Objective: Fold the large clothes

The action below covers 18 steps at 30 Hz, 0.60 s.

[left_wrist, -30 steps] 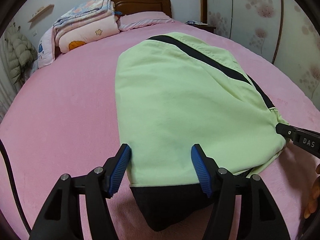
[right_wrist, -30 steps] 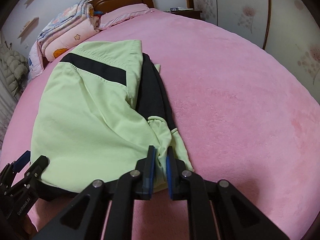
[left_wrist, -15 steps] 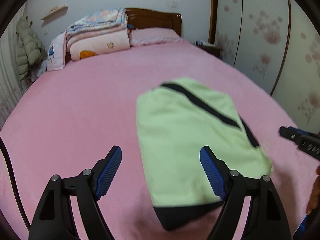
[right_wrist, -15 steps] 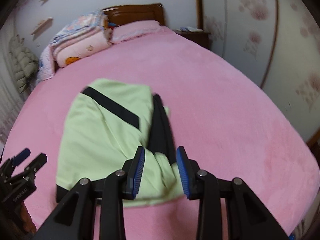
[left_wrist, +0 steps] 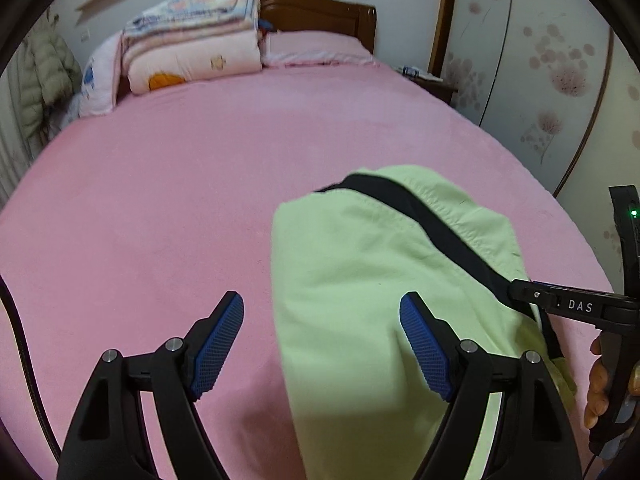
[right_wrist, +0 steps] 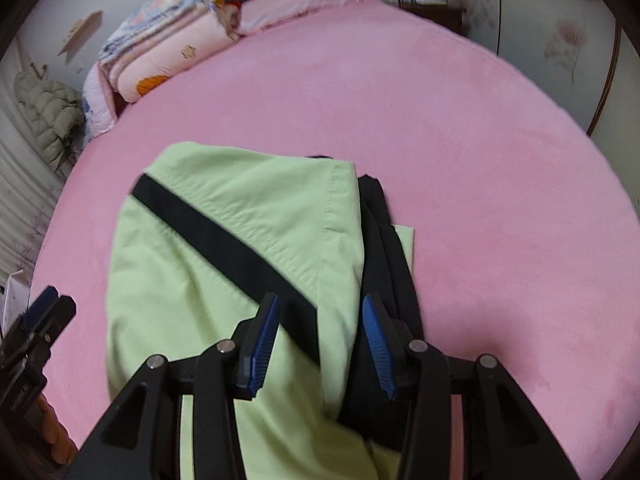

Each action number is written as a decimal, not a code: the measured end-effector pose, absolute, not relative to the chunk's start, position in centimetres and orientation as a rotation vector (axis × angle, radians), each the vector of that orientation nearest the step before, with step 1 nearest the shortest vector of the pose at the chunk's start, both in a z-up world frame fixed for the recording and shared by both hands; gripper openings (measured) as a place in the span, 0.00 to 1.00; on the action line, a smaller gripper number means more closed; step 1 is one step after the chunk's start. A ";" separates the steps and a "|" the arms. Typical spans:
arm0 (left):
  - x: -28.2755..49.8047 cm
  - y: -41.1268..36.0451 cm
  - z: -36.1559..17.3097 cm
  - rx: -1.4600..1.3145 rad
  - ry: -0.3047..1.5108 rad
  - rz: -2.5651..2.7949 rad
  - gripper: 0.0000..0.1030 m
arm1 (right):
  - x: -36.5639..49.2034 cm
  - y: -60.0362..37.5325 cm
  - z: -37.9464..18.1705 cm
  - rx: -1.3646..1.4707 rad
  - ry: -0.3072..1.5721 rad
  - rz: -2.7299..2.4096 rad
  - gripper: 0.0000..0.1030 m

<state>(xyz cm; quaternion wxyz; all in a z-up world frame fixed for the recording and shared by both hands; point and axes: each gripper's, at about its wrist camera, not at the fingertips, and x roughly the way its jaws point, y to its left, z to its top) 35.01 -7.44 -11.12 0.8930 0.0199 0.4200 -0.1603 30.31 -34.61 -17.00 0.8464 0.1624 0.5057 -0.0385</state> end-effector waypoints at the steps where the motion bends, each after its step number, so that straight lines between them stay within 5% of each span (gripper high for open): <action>1: 35.7 -7.7 -11.9 0.047 0.889 -0.324 0.77 | 30.9 -34.9 -17.7 0.361 1.087 -0.082 0.42; 4: 36.8 -8.7 -13.2 0.066 0.918 -0.324 0.77 | 31.9 -35.3 -18.8 0.415 1.092 -0.063 0.42; 7: 37.4 -9.6 -14.1 0.074 0.930 -0.329 0.77 | 32.1 -35.1 -19.0 0.376 1.075 -0.059 0.04; 18: 37.5 -12.2 -15.6 0.107 0.914 -0.336 0.78 | 29.9 -36.2 -18.0 0.223 1.009 -0.216 0.00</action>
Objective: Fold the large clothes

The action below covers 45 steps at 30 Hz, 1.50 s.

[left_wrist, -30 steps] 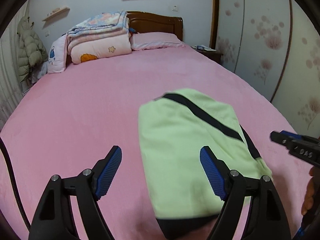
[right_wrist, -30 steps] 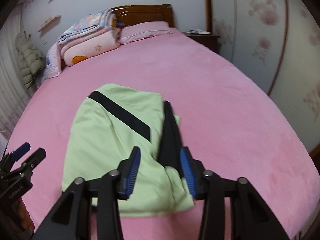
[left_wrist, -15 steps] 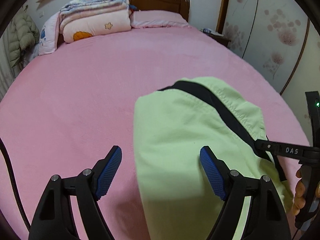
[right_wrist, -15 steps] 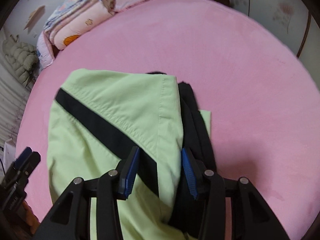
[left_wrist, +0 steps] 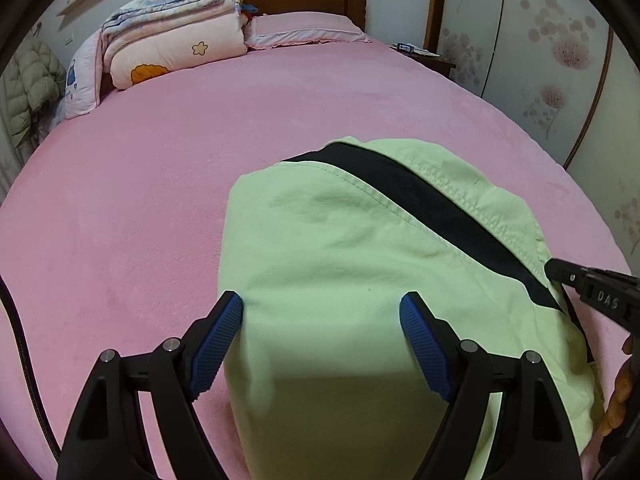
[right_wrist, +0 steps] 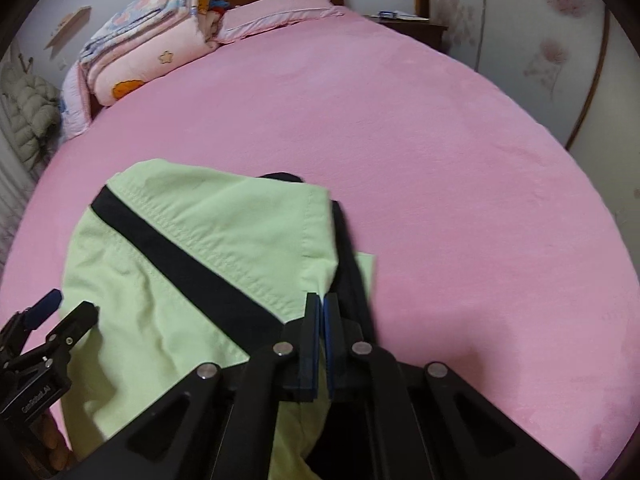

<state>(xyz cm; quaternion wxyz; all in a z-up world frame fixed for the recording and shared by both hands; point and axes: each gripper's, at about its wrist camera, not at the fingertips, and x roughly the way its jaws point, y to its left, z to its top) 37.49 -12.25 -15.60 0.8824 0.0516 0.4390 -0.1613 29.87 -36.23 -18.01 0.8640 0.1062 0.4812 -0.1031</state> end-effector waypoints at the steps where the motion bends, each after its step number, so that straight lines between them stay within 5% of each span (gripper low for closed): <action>1: 37.6 -12.3 -15.7 0.106 0.917 -0.335 0.78 | 29.9 -36.3 -18.3 0.214 1.013 -0.228 0.00; 8: 38.5 -12.1 -16.5 0.096 0.949 -0.323 0.80 | 29.5 -38.1 -21.2 0.195 1.086 -0.351 0.00; 19: 38.7 -11.9 -16.3 0.093 0.953 -0.323 0.80 | 32.4 -31.8 -13.4 0.244 0.933 -0.050 0.00; 34: 39.2 -12.4 -16.8 0.120 0.986 -0.313 0.82 | 36.8 -34.7 -20.2 0.193 1.086 -0.172 0.00; 45: 38.5 -11.2 -13.2 0.090 1.011 -0.341 0.82 | 32.9 -36.4 -14.3 0.274 1.039 -0.124 0.02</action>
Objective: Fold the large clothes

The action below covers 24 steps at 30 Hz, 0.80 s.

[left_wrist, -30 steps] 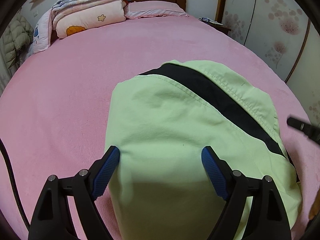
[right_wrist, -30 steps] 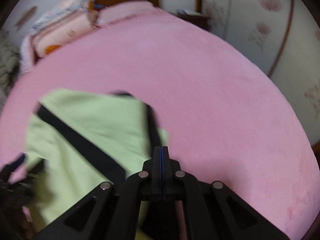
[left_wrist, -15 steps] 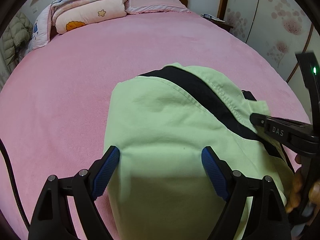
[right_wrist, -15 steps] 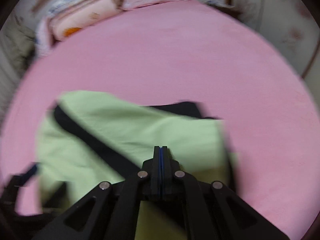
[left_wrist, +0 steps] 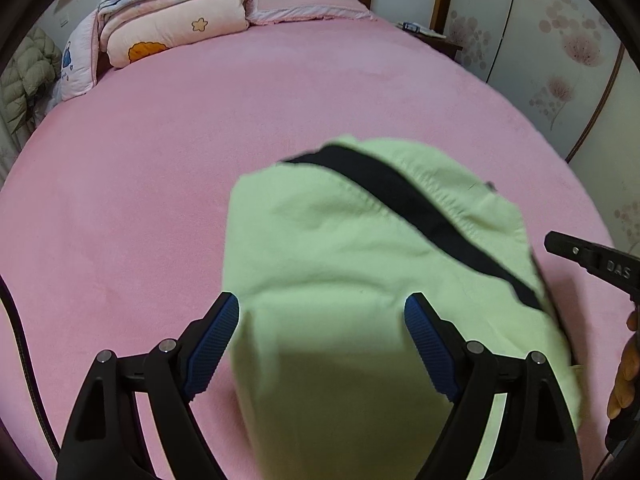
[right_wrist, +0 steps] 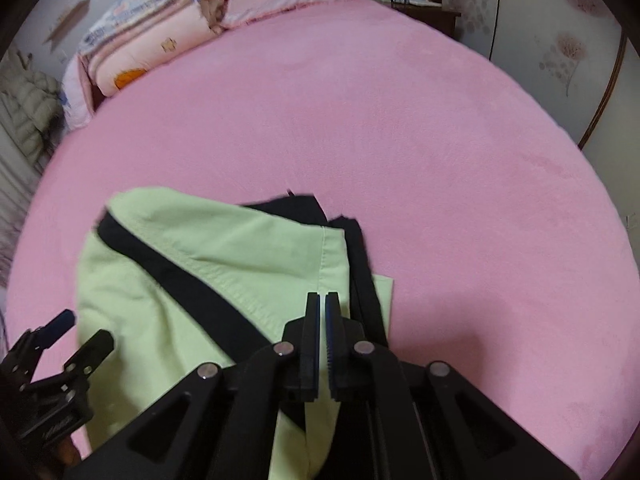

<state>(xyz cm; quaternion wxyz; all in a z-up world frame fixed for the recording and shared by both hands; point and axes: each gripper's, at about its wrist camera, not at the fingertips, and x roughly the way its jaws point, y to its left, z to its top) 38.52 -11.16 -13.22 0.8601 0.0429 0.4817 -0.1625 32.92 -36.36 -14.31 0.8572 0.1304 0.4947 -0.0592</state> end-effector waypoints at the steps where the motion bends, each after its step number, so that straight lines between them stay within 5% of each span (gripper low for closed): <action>1: 38.3 -11.0 -12.3 0.080 1.005 -0.347 0.82 | 32.4 -36.4 -13.5 0.287 1.029 -0.109 0.02; 4: 37.2 -10.4 -9.5 0.046 0.975 -0.369 0.87 | 30.5 -36.3 -10.9 0.316 0.999 -0.056 0.10; 8: 34.8 -10.2 -5.8 0.047 0.909 -0.388 0.96 | 27.6 -36.1 -7.6 0.288 0.927 -0.022 0.49; 24: 26.0 -7.7 -1.0 -0.042 0.838 -0.391 0.99 | 19.3 -35.7 -3.9 0.278 0.868 0.076 0.61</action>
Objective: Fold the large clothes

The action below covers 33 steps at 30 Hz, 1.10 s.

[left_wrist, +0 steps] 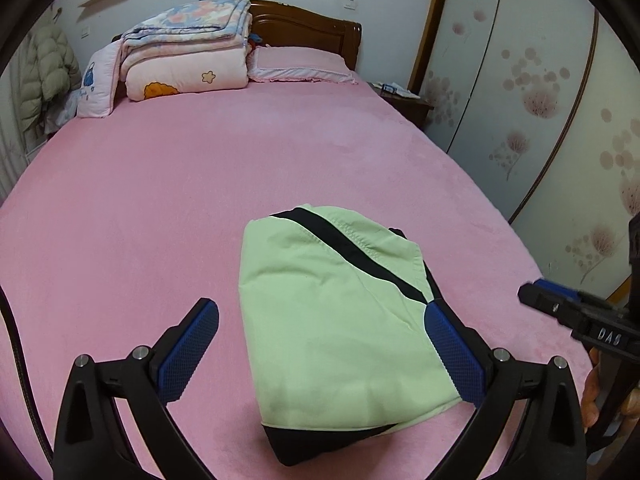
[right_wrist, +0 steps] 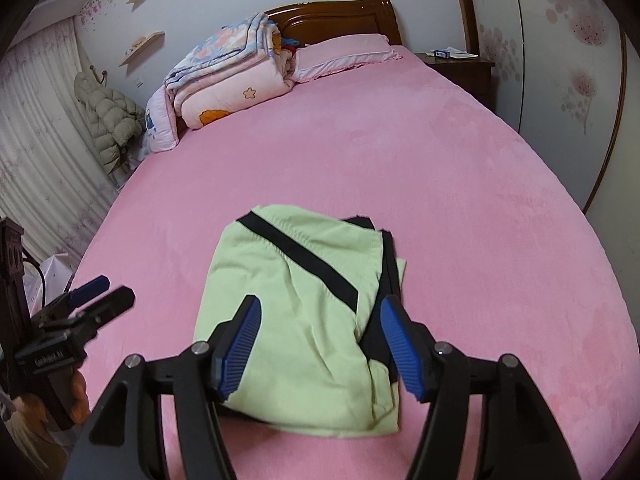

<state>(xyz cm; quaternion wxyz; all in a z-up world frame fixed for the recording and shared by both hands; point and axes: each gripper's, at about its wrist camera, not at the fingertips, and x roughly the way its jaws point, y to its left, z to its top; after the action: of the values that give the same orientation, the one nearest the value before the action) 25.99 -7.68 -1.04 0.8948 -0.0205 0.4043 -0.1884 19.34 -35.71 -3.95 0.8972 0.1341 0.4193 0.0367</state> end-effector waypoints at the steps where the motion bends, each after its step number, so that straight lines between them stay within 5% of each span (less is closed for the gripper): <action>1: 25.9 -7.6 -1.3 -0.049 0.832 -0.385 0.99 | 18.9 -35.8 -4.2 0.272 0.870 0.078 0.61; 6: 25.0 -8.0 -2.7 -0.035 0.824 -0.383 0.99 | 18.0 -36.1 -5.6 0.253 0.879 0.063 0.61; 17: 25.4 -8.1 -7.8 0.001 0.938 -0.368 0.99 | 17.8 -37.0 -9.0 0.292 0.881 0.057 0.89; 33: 29.8 -6.2 -16.0 -0.145 1.157 -0.357 0.99 | 21.3 -36.6 -14.7 0.222 1.012 0.038 0.90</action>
<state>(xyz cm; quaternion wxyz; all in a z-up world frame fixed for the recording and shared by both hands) 29.81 -6.21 -15.98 0.8198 -0.0683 0.5432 -0.1677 21.32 -36.58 -14.72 0.8687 0.1060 0.4835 0.0181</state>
